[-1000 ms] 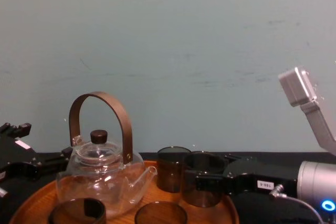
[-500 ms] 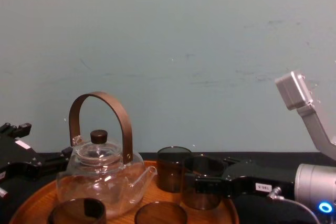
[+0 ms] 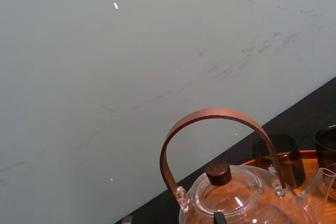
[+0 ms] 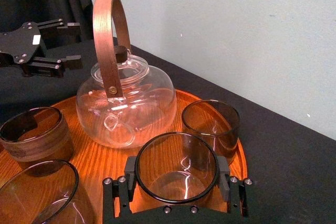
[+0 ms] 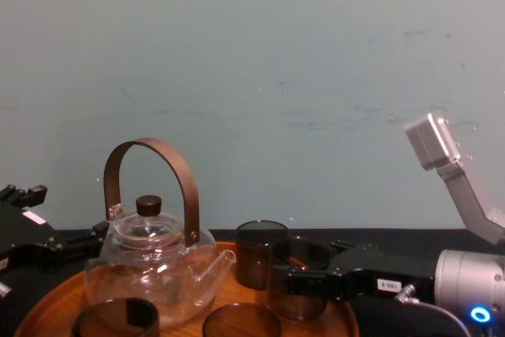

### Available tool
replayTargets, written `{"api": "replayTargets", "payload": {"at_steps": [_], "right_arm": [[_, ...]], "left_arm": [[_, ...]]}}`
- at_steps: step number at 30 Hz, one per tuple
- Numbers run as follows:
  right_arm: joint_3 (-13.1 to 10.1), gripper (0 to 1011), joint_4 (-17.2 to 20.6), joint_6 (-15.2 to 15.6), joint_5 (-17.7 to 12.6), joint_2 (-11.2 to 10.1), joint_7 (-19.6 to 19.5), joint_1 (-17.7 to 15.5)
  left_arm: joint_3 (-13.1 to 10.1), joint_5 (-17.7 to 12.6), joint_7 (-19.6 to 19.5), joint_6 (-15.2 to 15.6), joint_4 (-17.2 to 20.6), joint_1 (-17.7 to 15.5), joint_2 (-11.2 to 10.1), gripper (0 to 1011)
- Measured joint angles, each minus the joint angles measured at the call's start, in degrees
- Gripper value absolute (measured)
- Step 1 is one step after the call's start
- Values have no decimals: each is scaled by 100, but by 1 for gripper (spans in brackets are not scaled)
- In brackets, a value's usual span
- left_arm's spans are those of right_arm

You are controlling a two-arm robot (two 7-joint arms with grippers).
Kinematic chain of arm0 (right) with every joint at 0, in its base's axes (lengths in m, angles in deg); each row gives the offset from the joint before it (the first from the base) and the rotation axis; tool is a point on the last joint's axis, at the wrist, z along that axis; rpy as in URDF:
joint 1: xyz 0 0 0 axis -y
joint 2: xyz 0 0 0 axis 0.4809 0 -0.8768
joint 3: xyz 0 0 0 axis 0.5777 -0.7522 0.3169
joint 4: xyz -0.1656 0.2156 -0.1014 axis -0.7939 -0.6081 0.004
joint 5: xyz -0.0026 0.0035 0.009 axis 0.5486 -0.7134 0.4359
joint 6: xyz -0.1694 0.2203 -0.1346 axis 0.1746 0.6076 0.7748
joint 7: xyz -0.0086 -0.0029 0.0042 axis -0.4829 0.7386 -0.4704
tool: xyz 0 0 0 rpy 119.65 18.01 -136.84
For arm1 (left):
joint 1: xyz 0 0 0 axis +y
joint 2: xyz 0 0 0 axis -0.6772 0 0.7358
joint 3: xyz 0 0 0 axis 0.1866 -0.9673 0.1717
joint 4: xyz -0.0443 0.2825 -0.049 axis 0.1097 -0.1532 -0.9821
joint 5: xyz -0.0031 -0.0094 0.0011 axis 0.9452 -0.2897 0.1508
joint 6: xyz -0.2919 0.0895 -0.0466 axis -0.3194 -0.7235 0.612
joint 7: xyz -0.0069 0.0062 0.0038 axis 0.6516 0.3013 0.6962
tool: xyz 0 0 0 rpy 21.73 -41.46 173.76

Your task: Pick up the glass from the table and place it on the tray.

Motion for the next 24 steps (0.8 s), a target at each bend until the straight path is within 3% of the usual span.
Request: {"api": "replayTargets", "payload": {"at_steps": [24], "right_arm": [[-55, 913, -313, -116, 92, 120, 113, 90]], "left_arm": [[0, 0, 0, 0, 0, 0, 0, 1001]]}}
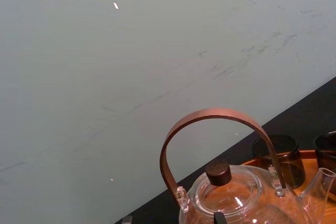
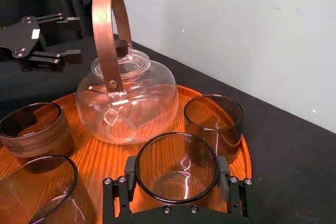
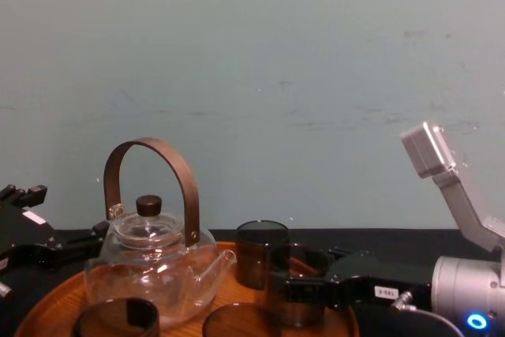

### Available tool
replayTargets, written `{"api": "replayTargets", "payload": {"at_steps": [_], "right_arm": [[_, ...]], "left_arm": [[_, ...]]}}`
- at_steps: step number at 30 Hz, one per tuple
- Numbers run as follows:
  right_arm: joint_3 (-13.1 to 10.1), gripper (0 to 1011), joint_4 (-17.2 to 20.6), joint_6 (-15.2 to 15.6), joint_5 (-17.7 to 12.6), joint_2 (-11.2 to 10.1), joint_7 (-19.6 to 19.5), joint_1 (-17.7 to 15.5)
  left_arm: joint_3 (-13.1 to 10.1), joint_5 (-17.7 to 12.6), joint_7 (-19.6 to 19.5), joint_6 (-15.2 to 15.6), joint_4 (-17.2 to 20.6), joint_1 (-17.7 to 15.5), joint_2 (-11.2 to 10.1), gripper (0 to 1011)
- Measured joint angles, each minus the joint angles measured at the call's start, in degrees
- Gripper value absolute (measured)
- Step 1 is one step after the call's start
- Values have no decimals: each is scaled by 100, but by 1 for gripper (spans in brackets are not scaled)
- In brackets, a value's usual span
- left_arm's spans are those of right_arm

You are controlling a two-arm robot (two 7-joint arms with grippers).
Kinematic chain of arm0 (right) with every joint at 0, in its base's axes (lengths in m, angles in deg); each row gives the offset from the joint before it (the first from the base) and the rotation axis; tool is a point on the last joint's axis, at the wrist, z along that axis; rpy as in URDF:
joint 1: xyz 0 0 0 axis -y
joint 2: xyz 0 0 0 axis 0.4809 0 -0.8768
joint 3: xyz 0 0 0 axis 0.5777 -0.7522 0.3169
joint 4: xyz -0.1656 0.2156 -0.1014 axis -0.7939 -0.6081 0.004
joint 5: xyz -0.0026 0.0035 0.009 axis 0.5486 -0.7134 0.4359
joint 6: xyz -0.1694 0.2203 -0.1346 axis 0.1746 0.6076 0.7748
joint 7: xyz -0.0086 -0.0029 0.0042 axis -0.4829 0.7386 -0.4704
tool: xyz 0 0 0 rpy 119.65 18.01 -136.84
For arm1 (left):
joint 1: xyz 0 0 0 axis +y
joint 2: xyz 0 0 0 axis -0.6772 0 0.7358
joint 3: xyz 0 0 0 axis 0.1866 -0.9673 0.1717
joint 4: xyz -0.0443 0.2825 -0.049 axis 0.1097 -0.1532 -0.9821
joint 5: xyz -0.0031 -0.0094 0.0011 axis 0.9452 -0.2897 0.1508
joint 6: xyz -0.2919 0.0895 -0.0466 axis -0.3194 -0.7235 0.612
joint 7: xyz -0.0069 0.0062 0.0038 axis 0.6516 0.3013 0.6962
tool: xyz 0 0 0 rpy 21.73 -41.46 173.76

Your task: Pick up the glass from the table and place it on the tray.

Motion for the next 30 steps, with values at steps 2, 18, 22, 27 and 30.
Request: {"api": "replayTargets", "payload": {"at_steps": [2, 18, 22, 27, 30], "right_arm": [[-2, 913, -19, -9, 7, 7, 5, 5], [-8, 913, -3, -29, 75, 22, -76, -9], [-7, 981, -4, -29, 69, 21, -70, -9], [-5, 1002, -7, -29, 64, 21, -64, -8], [-24, 1002, -18, -28, 32, 21, 1, -8]], "left_arm": [[0, 0, 0, 0, 0, 0, 0, 1001], [0, 0, 0, 0, 0, 0, 0, 1001], [0, 0, 0, 0, 0, 0, 0, 1002], [0, 0, 0, 0, 0, 0, 0, 1001], [0, 0, 0, 0, 0, 0, 0, 1001]]}}
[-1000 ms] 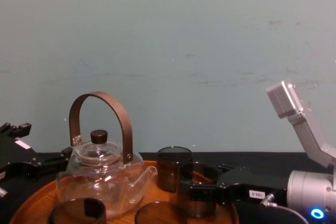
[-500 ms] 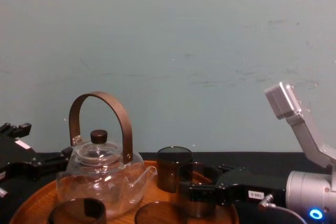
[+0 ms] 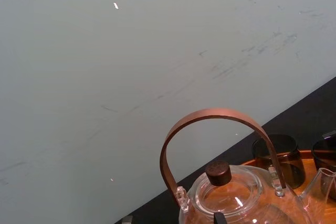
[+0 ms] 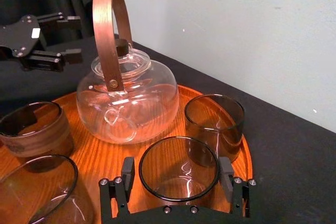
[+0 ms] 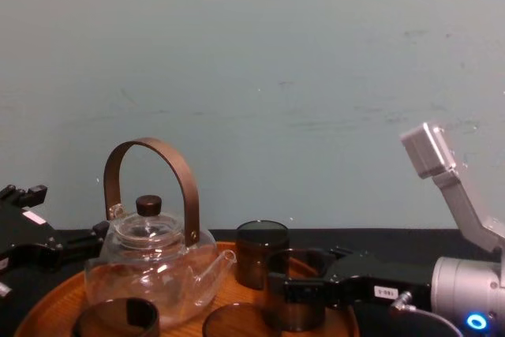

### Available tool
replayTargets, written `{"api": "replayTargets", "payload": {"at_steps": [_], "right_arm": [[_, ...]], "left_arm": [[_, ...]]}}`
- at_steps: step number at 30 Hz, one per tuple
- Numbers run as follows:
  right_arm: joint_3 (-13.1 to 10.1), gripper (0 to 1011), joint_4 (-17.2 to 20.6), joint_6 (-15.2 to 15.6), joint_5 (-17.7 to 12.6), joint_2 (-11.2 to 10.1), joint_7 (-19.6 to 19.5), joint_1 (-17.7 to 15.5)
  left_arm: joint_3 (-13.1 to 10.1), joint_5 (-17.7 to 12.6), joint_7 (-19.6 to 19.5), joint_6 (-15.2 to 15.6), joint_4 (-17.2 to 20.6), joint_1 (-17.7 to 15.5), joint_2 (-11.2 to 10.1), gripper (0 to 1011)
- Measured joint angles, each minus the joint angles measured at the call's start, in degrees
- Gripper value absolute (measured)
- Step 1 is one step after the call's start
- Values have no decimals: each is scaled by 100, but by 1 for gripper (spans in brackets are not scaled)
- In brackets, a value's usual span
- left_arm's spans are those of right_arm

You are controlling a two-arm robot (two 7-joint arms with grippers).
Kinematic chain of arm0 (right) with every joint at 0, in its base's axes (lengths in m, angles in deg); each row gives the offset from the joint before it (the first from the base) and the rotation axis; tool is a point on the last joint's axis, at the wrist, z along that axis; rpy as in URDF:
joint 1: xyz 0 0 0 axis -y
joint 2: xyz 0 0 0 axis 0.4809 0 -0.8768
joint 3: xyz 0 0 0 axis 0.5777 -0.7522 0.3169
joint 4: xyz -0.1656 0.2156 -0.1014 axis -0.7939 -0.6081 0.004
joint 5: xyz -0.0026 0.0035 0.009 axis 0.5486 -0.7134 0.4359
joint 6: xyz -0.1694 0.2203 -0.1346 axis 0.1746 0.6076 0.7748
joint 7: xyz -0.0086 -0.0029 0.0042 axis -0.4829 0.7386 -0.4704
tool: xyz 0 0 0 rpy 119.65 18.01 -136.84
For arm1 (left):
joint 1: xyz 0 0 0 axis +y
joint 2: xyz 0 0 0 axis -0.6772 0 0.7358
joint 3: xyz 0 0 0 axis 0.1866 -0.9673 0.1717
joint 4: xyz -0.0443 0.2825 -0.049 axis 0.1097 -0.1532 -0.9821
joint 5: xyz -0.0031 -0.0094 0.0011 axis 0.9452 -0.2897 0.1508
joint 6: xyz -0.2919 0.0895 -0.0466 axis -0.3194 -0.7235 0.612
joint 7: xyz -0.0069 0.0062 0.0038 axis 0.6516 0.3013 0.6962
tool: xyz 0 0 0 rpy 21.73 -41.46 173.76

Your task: Pick up the glass from the table and place it on the tray.

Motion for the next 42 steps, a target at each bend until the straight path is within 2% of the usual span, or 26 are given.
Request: {"api": "replayTargets", "payload": {"at_steps": [4, 14, 20, 23, 24, 27, 30, 31, 37, 42], "right_arm": [[-42, 1002, 101, 27, -64, -35, 73, -45], [-96, 1002, 966, 239, -231, -313, 48, -384], [-152, 1002, 1623, 301, -372, -565, -39, -607], [-249, 1002, 2162, 310, -481, -778, -158, -828], [-249, 1002, 2162, 310, -481, -778, -158, -828], [-389, 1002, 2697, 294, -591, -1019, -341, -1111], [-501, 1002, 3066, 267, -651, -1215, -524, -1354], [-501, 1002, 3066, 267, -651, -1215, -524, -1354], [-774, 1002, 3519, 161, -784, -1532, -816, -1823], [-960, 1002, 3591, 77, -852, -1651, -953, -2057]], "left_arm": [[0, 0, 0, 0, 0, 0, 0, 1001], [0, 0, 0, 0, 0, 0, 0, 1001], [0, 0, 0, 0, 0, 0, 0, 1001], [0, 0, 0, 0, 0, 0, 0, 1001], [0, 0, 0, 0, 0, 0, 0, 1001], [0, 0, 0, 0, 0, 0, 0, 1001], [0, 0, 0, 0, 0, 0, 0, 1002], [0, 0, 0, 0, 0, 0, 0, 1001], [0, 0, 0, 0, -1, 0, 0, 1001], [0, 0, 0, 0, 0, 0, 0, 1001]]}}
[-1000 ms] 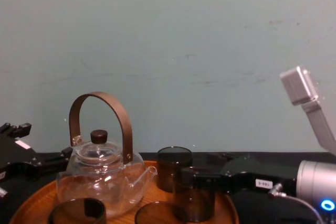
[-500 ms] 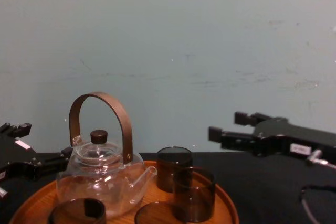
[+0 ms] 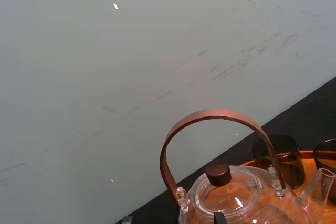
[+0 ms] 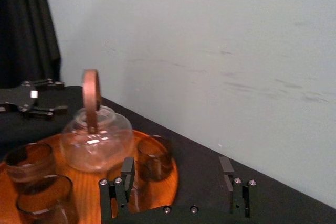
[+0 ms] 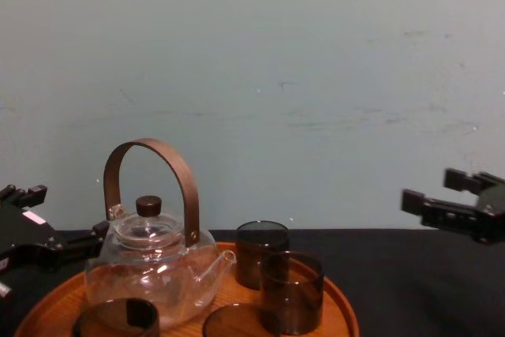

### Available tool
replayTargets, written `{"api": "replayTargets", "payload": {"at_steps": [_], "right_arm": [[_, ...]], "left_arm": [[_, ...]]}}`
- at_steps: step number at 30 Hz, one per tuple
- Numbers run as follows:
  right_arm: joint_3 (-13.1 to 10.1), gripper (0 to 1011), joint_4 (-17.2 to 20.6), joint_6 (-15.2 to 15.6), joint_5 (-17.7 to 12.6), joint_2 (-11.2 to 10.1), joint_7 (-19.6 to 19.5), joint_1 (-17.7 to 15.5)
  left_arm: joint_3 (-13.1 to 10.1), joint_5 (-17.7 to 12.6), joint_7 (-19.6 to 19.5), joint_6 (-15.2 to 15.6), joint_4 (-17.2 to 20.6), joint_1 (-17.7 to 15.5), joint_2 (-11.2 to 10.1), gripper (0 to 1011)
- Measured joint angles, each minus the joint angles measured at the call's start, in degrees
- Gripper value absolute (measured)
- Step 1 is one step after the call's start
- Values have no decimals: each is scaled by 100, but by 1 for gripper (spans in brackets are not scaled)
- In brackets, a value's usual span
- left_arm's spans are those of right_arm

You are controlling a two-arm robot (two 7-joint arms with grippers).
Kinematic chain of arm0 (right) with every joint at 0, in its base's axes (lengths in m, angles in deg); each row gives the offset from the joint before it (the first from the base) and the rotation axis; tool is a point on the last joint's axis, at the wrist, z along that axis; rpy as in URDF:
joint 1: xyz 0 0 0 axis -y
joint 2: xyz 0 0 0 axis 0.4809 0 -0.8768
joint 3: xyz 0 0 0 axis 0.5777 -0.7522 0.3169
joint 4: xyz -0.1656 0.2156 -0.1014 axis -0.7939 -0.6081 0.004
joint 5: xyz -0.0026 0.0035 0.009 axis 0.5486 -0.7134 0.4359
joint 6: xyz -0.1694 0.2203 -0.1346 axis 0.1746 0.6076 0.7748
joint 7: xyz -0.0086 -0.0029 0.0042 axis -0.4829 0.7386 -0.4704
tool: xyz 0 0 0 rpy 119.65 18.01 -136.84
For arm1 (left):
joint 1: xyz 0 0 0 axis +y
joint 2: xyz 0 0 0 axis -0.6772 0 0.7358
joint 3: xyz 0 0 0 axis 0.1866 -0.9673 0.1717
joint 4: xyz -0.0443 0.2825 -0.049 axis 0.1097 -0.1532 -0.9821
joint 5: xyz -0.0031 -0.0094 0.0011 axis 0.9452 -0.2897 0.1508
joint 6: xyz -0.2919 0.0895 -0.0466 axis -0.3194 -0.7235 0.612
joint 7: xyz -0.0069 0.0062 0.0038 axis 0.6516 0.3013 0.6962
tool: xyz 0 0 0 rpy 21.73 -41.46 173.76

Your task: Pick up the glass from the table and place it on the tray.

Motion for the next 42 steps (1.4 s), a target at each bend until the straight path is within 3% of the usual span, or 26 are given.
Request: {"api": "replayTargets", "payload": {"at_steps": [7, 17, 42], "right_arm": [[-307, 1003, -21, -189, 18, -78, -296, -312], [-644, 1002, -219, -298, 196, -16, -757, -537], [-603, 1002, -196, -301, 177, -34, -673, -514]], "left_arm": [[0, 0, 0, 0, 0, 0, 0, 1001], [0, 0, 0, 0, 0, 0, 0, 1001], [0, 0, 0, 0, 0, 0, 0, 1001]]}}
